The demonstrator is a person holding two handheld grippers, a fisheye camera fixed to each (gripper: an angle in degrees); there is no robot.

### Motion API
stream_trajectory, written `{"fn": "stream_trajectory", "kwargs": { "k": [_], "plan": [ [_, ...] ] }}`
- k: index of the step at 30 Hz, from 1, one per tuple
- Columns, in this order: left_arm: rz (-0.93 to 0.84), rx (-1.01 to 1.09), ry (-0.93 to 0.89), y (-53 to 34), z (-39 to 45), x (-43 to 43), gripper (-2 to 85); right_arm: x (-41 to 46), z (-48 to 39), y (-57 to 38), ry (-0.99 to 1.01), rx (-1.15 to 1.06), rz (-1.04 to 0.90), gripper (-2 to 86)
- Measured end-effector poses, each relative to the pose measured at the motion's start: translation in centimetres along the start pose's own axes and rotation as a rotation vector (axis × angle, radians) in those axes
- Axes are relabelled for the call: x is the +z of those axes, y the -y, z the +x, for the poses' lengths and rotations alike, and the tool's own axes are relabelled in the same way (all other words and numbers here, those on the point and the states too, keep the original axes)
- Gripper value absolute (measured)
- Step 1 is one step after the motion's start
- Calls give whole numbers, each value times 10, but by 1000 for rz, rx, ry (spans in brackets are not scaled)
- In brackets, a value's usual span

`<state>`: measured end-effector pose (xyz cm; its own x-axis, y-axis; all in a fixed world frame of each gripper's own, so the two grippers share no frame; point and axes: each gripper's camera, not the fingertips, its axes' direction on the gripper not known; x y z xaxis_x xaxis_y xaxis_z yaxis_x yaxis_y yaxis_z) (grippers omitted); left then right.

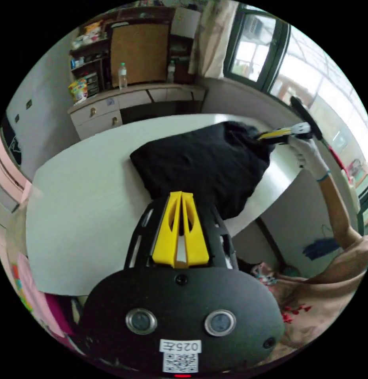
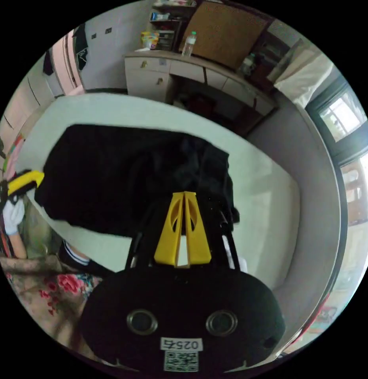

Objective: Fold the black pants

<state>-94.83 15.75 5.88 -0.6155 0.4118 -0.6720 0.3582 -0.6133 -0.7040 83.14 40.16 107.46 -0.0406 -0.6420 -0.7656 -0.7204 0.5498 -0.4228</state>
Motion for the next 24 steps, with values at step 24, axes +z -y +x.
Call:
{"fn": "stream_trajectory", "kwargs": {
  "k": [24],
  "plan": [
    [54, -56, 142, 76, -96, -41, 18, -12, 8, -81, 800, -208, 255, 81]
  ]
}}
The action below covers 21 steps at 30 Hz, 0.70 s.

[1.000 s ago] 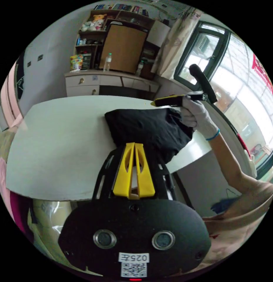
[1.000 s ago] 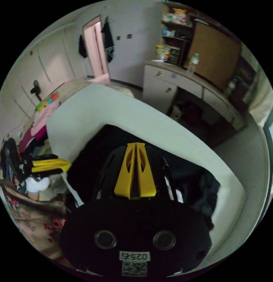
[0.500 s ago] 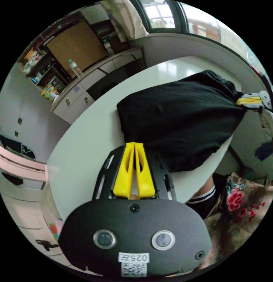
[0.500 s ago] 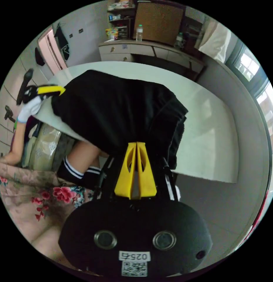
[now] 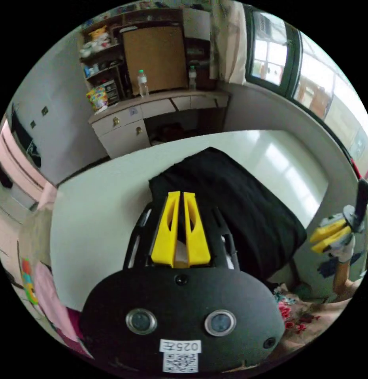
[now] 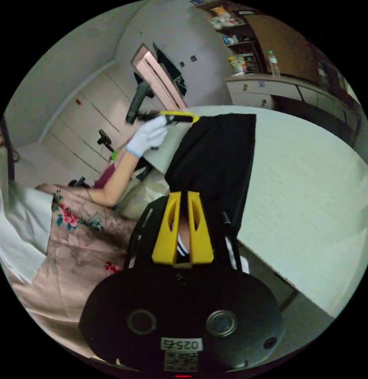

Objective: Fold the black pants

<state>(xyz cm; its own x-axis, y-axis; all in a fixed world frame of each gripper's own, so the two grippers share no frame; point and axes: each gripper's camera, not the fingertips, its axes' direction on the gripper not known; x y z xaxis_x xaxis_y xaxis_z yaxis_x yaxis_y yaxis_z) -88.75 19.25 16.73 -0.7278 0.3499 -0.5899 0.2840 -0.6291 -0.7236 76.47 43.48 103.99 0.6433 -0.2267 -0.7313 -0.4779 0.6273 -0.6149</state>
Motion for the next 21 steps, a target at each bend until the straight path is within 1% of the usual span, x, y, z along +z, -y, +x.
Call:
{"fn": "stream_trajectory", "kwargs": {
  "k": [1, 2, 3, 4, 6, 8, 9, 10, 12, 14, 17, 18, 20, 21],
  "plan": [
    [25, -90, -32, -27, -10, -12, 34, -8, 24, 5, 24, 36, 39, 127],
    [35, -122, -59, -40, -14, -17, 42, -12, 37, 8, 50, 51, 49, 137],
    [42, -202, -133, -66, -25, -22, 55, -17, 65, 15, 118, 86, 58, 157],
    [41, -274, -210, -90, -37, -23, 65, -21, 96, 22, 187, 141, 68, 161],
    [2, -379, -325, -118, -54, -19, 75, -24, 139, 32, 247, 202, 66, 168],
    [58, -428, -374, -139, -65, -24, 79, -23, 179, 42, 269, 259, 28, 169],
    [71, -471, -399, -146, -71, -28, 91, -19, 201, 50, 288, 286, -21, 167],
    [74, -482, -429, -147, -75, -32, 96, -16, 216, 58, 322, 279, -42, 164],
    [77, -490, -415, -144, -78, -35, 93, -11, 231, 72, 391, 266, -83, 170],
    [89, -508, -452, -138, -86, -30, 84, -3, 239, 87, 440, 248, -121, 168],
    [58, -515, -594, -117, -106, -13, 66, 5, 246, 105, 430, 236, -169, 160],
    [34, -520, -638, -109, -113, -7, 48, 6, 249, 110, 430, 229, -183, 151],
    [1, -541, -672, -103, -124, 1, 19, 6, 253, 115, 404, 221, -201, 120],
    [-13, -548, -671, -103, -130, 2, 3, 5, 256, 115, 367, 221, -210, 89]
  ]
}}
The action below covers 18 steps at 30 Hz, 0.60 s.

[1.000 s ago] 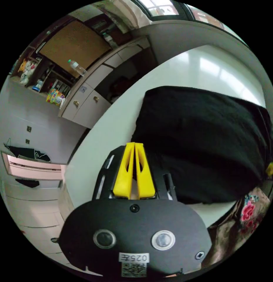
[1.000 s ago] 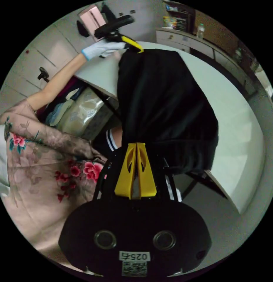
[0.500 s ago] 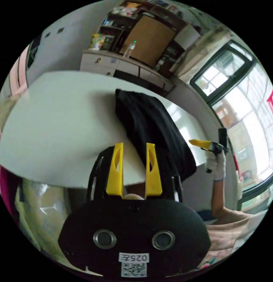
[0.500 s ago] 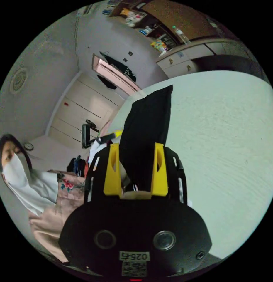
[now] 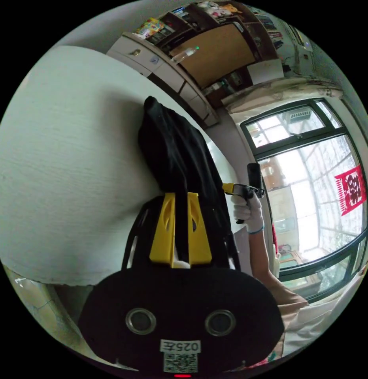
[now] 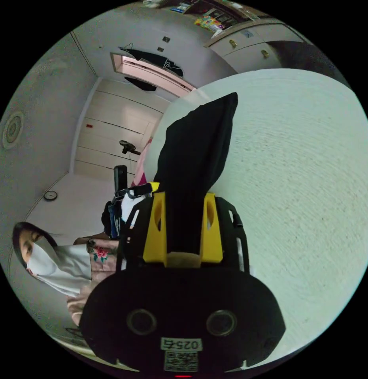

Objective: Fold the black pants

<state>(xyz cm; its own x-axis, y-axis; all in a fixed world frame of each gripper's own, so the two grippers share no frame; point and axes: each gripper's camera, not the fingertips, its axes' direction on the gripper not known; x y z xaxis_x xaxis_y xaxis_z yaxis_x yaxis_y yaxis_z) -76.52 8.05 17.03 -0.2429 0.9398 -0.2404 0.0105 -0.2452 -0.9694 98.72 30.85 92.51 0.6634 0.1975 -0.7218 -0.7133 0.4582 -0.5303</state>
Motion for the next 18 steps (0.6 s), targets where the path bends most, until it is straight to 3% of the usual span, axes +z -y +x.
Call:
{"fn": "stream_trajectory", "kwargs": {
  "k": [3, 6, 9, 13, 18],
  "plan": [
    [-40, 3, -121, 5, -18, -13, -12, -4, 9, -5, -70, 19, -29, 35],
    [-46, 37, -435, 7, -40, -40, -14, -31, 24, -26, 235, -7, 51, 22],
    [-43, 178, -616, 3, -27, -71, -15, -49, 16, -53, 521, -97, 98, 18],
    [5, 412, -622, -4, 36, -128, -15, -69, -43, -91, 508, -221, 170, 14],
    [-17, 527, -594, 31, 94, -163, -15, -108, -97, -97, 489, -299, 286, 13]
  ]
}}
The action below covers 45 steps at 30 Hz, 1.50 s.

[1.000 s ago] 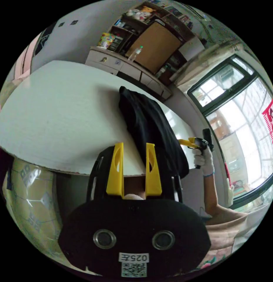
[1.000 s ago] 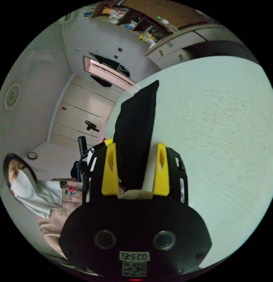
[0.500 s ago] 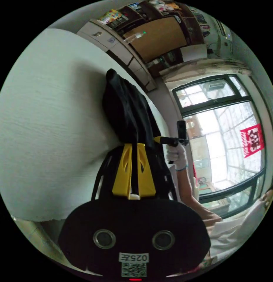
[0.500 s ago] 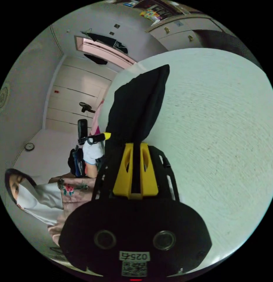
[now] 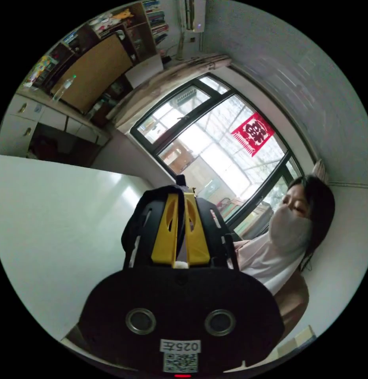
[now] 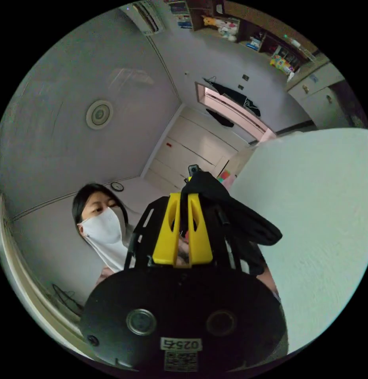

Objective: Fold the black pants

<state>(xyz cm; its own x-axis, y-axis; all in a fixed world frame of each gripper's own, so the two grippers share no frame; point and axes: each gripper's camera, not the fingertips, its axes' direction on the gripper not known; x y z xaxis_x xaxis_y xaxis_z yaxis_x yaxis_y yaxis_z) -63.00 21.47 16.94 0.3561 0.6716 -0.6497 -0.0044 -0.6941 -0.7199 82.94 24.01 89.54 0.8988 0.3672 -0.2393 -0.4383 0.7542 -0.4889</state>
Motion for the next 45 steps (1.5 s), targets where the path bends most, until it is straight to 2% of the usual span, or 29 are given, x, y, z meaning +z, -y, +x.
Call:
{"fn": "stream_trajectory", "kwargs": {
  "k": [3, 6, 8, 11, 14, 16, 19, 21, 22, 24, 26, 29, 32, 34, 35, 40, 43, 45],
  "plan": [
    [-23, -83, 39, 49, -32, 8, -15, -15, -4, 38, -137, 9, 25, 12],
    [13, -126, -7, 96, -61, 18, -14, -32, -1, 81, -235, 15, 63, 11],
    [37, -63, -47, 115, -50, 24, -14, -35, -15, 94, -237, -35, 91, 11],
    [7, 53, 41, 122, -23, 33, -14, -30, -46, 92, -347, -119, 89, 9],
    [-70, -51, 144, 95, -46, 55, -13, -17, -37, 69, -540, -54, 58, 5],
    [-150, -210, 209, 46, -93, 79, -13, 0, 0, 35, -687, 62, 5, 3],
    [-237, -434, 260, -32, -151, 111, -13, 28, 61, -22, -795, 223, -100, 2],
    [-262, -491, 273, -72, -163, 125, -14, 44, 85, -56, -840, 287, -140, 3],
    [-228, -492, 215, -90, -159, 127, -13, 50, 88, -75, -842, 295, -129, 5],
    [-253, -468, 220, -104, -142, 130, -12, 53, 78, -95, -780, 298, -88, 11],
    [-309, -409, 278, -110, -120, 135, -6, 63, 67, -109, -739, 280, -104, 23],
    [-393, -267, 439, -105, -84, 140, 25, 76, 51, -124, -779, 248, -157, 76],
    [-273, -123, 606, -79, -52, 122, 40, 62, 28, -122, -862, 178, -51, 112],
    [-124, -23, 603, -50, -47, 114, 50, 46, 18, -110, -867, 101, 115, 131],
    [-116, -6, 586, -42, -51, 117, 56, 44, 19, -105, -857, 93, 146, 133],
    [-297, -104, 588, 9, -127, 183, 125, 56, 75, -64, -872, 163, 163, 142],
    [-383, -155, 589, 11, -150, 210, 122, 72, 96, -60, -912, 191, 133, 132],
    [-394, -151, 652, 9, -147, 216, 97, 80, 97, -63, -918, 189, 134, 102]
  ]
}}
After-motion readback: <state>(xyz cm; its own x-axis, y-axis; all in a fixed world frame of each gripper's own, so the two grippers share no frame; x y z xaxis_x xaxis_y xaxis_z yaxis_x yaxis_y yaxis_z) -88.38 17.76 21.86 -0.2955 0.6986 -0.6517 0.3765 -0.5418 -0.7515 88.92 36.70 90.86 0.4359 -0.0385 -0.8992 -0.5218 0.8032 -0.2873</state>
